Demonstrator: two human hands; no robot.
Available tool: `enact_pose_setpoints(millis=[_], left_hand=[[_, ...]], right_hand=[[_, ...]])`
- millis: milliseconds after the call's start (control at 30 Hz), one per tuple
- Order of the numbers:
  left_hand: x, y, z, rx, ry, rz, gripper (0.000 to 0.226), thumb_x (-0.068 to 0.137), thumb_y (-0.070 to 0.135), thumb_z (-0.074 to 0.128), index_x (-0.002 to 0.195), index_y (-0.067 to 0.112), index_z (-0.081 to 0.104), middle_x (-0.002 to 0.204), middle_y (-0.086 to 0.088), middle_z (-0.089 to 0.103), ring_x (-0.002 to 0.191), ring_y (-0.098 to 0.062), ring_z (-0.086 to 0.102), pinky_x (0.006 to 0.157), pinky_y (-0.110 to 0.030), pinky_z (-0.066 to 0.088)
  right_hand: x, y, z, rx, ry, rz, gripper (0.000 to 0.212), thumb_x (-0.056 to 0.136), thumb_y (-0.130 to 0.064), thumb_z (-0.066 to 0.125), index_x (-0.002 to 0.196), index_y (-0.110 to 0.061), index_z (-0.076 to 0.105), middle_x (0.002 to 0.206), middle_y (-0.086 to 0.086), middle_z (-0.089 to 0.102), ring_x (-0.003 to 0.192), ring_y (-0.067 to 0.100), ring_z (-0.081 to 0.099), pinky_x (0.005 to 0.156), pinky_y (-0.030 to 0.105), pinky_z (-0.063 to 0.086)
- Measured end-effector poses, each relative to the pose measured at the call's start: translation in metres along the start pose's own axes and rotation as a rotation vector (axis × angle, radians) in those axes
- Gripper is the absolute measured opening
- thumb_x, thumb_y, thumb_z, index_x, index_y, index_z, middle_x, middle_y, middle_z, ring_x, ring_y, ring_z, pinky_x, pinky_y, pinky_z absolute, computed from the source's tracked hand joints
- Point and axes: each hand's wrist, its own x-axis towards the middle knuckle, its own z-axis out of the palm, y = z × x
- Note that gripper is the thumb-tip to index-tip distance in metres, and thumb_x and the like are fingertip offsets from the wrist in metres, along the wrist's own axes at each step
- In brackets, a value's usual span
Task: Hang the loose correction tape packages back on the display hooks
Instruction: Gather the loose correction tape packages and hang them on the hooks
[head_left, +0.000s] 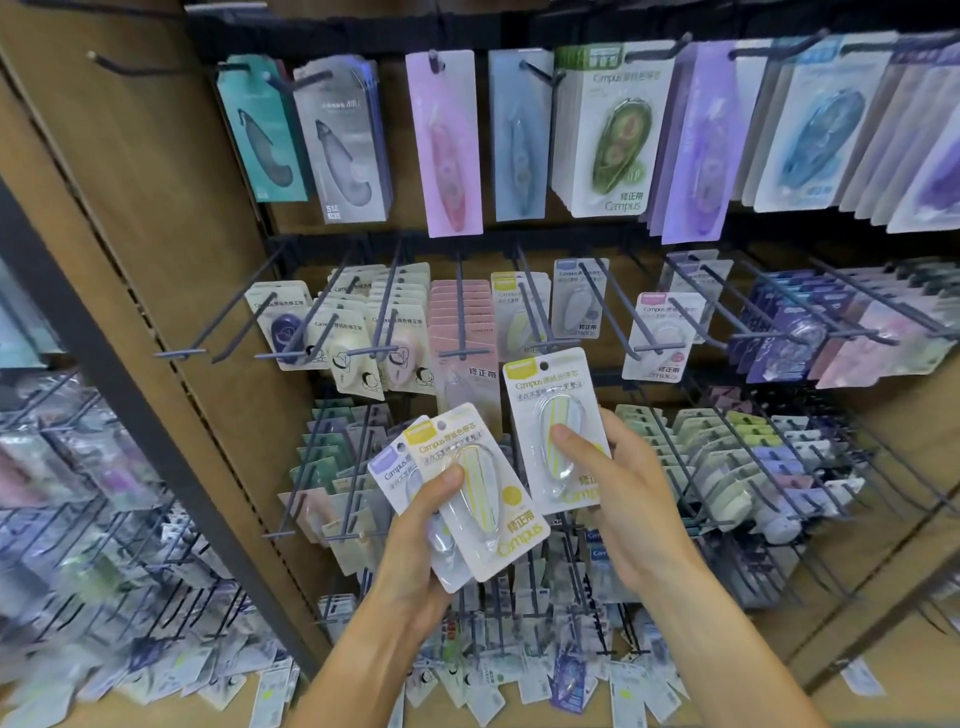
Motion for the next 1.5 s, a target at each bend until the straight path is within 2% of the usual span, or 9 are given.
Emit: enact_pose_setpoints(millis=[267, 500, 867, 1067, 1167, 1267, 1333, 1433, 1500], left_hand=[[-0.003, 0.000, 0.003, -0.004, -0.005, -0.011, 0.039, 0.073, 0.026, 0.071, 0.112, 0.023, 0.075, 0.102, -0.005, 0.081, 0.085, -0.023, 0.080, 0.062, -0.041, 0.064], [-0.004, -0.002, 0.002, 0.005, 0.007, -0.009, 0.042, 0.073, 0.026, 0.071, 0.114, 0.023, 0.073, 0.103, -0.005, 0.081, 0.086, -0.023, 0.079, 0.065, -0.042, 0.065], [-0.003, -0.003, 0.000, -0.017, 0.006, -0.018, 0.023, 0.073, 0.023, 0.071, 0.090, 0.026, 0.086, 0.101, -0.005, 0.081, 0.084, -0.023, 0.080, 0.063, -0.042, 0.065], [-0.005, -0.001, 0.003, -0.003, -0.010, -0.013, 0.038, 0.072, 0.022, 0.070, 0.110, 0.020, 0.074, 0.099, -0.006, 0.081, 0.082, -0.023, 0.080, 0.062, -0.040, 0.064], [-0.006, -0.003, 0.001, -0.025, -0.020, -0.013, 0.041, 0.073, 0.020, 0.070, 0.114, 0.019, 0.073, 0.100, -0.006, 0.081, 0.083, -0.022, 0.080, 0.061, -0.039, 0.064], [-0.007, -0.007, -0.001, -0.020, -0.030, -0.007, 0.043, 0.072, 0.018, 0.070, 0.116, 0.018, 0.071, 0.099, -0.005, 0.081, 0.082, -0.022, 0.080, 0.061, -0.038, 0.064], [-0.006, -0.009, -0.001, 0.017, -0.025, -0.013, 0.044, 0.072, 0.020, 0.072, 0.116, 0.020, 0.071, 0.101, -0.005, 0.081, 0.086, -0.023, 0.080, 0.068, -0.042, 0.065], [-0.001, -0.015, 0.001, 0.102, 0.006, -0.046, 0.070, 0.063, 0.029, 0.092, 0.128, 0.017, 0.069, 0.117, -0.014, 0.078, 0.103, -0.032, 0.076, 0.087, -0.052, 0.062], [-0.001, -0.021, 0.005, 0.116, 0.009, -0.088, 0.085, 0.058, 0.038, 0.097, 0.134, 0.013, 0.068, 0.125, -0.022, 0.073, 0.110, -0.039, 0.073, 0.093, -0.055, 0.060]], right_hand=[[0.006, -0.004, 0.008, -0.006, 0.031, -0.031, 0.026, 0.099, -0.019, 0.065, 0.124, -0.020, 0.071, 0.120, -0.005, 0.076, 0.112, 0.013, 0.070, 0.092, 0.031, 0.050], [0.010, -0.003, 0.012, 0.023, 0.053, 0.010, 0.026, 0.099, -0.020, 0.066, 0.124, -0.019, 0.072, 0.121, -0.002, 0.076, 0.117, 0.020, 0.069, 0.105, 0.044, 0.050], [0.054, 0.003, 0.020, -0.033, 0.211, 0.097, 0.014, 0.093, -0.028, 0.075, 0.101, -0.017, 0.076, 0.101, 0.002, 0.080, 0.097, 0.021, 0.072, 0.090, 0.038, 0.053], [0.142, 0.006, 0.039, -0.041, 0.313, 0.150, 0.003, 0.096, -0.015, 0.071, 0.094, -0.016, 0.069, 0.087, -0.006, 0.066, 0.083, 0.008, 0.062, 0.071, 0.026, 0.055], [0.156, 0.014, 0.037, -0.086, 0.325, 0.217, 0.006, 0.093, -0.020, 0.073, 0.096, -0.016, 0.070, 0.093, -0.003, 0.067, 0.104, 0.024, 0.066, 0.095, 0.038, 0.055], [0.114, 0.010, 0.027, -0.262, 0.409, 0.211, 0.048, 0.088, -0.035, 0.080, 0.125, -0.011, 0.063, 0.116, 0.000, 0.063, 0.111, 0.022, 0.059, 0.094, 0.030, 0.043], [0.059, 0.003, 0.018, -0.234, 0.316, 0.157, 0.048, 0.085, -0.045, 0.081, 0.123, -0.020, 0.066, 0.118, -0.007, 0.067, 0.109, 0.014, 0.064, 0.098, 0.032, 0.049], [-0.017, -0.001, 0.013, -0.258, 0.001, 0.133, 0.045, 0.075, -0.049, 0.083, 0.113, -0.027, 0.072, 0.106, -0.004, 0.075, 0.092, 0.009, 0.071, 0.073, 0.021, 0.055], [-0.035, 0.006, 0.011, -0.299, -0.055, 0.102, 0.051, 0.070, -0.040, 0.089, 0.115, -0.025, 0.070, 0.100, -0.002, 0.076, 0.087, 0.012, 0.073, 0.068, 0.019, 0.055]])
